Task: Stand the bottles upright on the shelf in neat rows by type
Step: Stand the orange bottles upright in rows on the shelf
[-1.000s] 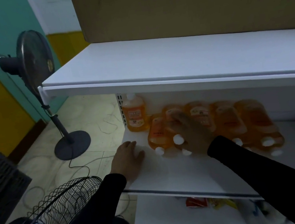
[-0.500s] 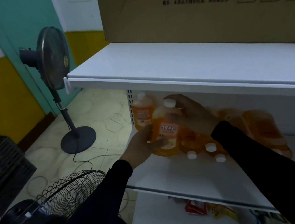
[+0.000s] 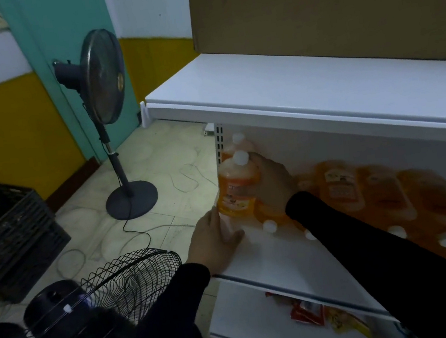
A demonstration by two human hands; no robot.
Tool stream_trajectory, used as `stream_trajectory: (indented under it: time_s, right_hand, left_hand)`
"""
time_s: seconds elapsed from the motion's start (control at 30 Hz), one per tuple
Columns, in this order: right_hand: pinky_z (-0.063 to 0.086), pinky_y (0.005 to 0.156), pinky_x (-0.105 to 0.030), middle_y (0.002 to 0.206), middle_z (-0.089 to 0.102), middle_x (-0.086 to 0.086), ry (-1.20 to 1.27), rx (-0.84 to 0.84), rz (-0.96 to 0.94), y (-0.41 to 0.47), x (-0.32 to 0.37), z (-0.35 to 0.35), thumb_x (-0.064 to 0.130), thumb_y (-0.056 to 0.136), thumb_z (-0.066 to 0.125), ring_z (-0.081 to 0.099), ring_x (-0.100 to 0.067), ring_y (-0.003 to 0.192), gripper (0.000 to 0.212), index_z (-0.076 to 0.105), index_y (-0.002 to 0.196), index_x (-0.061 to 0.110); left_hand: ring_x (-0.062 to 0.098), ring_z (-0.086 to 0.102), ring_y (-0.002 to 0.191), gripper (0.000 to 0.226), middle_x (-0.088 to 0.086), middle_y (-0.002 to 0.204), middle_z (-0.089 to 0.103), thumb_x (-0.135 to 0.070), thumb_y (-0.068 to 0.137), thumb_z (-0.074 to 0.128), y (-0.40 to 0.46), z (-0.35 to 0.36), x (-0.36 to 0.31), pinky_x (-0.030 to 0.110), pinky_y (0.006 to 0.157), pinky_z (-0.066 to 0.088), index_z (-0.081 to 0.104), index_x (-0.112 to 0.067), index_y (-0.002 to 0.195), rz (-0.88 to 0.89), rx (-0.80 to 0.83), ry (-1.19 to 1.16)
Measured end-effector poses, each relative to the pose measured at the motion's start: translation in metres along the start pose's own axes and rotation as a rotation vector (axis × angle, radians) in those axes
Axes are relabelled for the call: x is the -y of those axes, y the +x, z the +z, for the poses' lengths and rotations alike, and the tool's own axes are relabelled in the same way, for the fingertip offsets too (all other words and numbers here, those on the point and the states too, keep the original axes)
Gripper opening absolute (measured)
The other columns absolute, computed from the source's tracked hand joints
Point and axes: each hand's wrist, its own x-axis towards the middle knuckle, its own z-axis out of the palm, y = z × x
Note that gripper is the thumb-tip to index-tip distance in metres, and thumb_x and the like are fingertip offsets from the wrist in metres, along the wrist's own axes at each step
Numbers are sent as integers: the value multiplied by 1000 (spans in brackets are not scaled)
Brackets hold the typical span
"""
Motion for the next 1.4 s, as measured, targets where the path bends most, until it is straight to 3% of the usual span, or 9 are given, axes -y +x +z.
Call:
stream_trajectory:
  time_s: [0.13,0.33,0.63,0.93,1.03,1.1,1.2,1.3,1.4]
  right_hand:
    - [42,85,-25,127,59,4,-30,-55,11,7,-7,19,43,75,77,56,-12,108,70,42,134,27]
    - [48,99,-42,135,51,-3,-22,-107,86,18,-17,25,37,76,79,52,-21,119,76,37,138,24]
    - [44,103,-42,142,39,-7,-125,-135,126,22,-24,33,38,81,73,45,-26,126,77,30,144,26]
    - [48,98,-41,136,46,-5,-77,-144,108,8,-30,19,55,75,72,50,-23,119,82,33,141,30]
    - [40,100,-38,144,36,-6,-206,-82,145,-19,-51,10,57,76,69,42,-26,126,80,32,142,28]
    - [28,109,-43,153,24,-6,-432,81,143,-36,-64,12,63,79,62,25,-29,139,79,31,144,28]
    - [17,116,-49,160,1,-7,-742,242,135,-50,-72,23,72,80,51,5,-33,147,93,14,151,27]
    - [27,111,-45,159,7,-9,-723,213,181,-52,-66,23,63,81,56,15,-35,144,89,15,150,26]
    - [40,93,-34,154,21,-8,-722,265,143,-56,-54,16,56,82,56,38,-32,131,76,28,144,24]
  left_hand:
    - [27,15,145,92,13,158,20,-73,86,31,-7,17,9,37,120,12,19,-10,151,49,69,308]
    - [24,5,149,100,11,161,10,-79,80,7,-8,22,13,36,120,3,13,-11,153,89,91,374]
    - [24,5,149,94,12,161,11,-75,86,13,-9,23,13,34,120,2,15,-10,153,99,81,402]
    - [24,4,149,94,12,161,9,-75,85,11,-10,22,13,35,120,2,14,-10,153,79,101,388]
    - [25,7,148,92,12,161,13,-73,86,16,-10,23,11,35,120,3,16,-9,152,73,73,364]
    - [25,12,147,91,13,159,18,-71,86,18,-11,24,10,36,121,8,20,-8,151,79,61,348]
    - [25,20,146,87,12,157,27,-68,88,24,-14,26,9,35,120,13,28,-6,149,103,49,322]
    - [26,26,142,78,13,152,36,-61,90,36,-15,24,9,33,119,16,36,-5,145,118,6,290]
    - [24,31,139,72,11,150,40,-54,91,46,-17,23,5,30,116,18,39,-7,144,119,5,185]
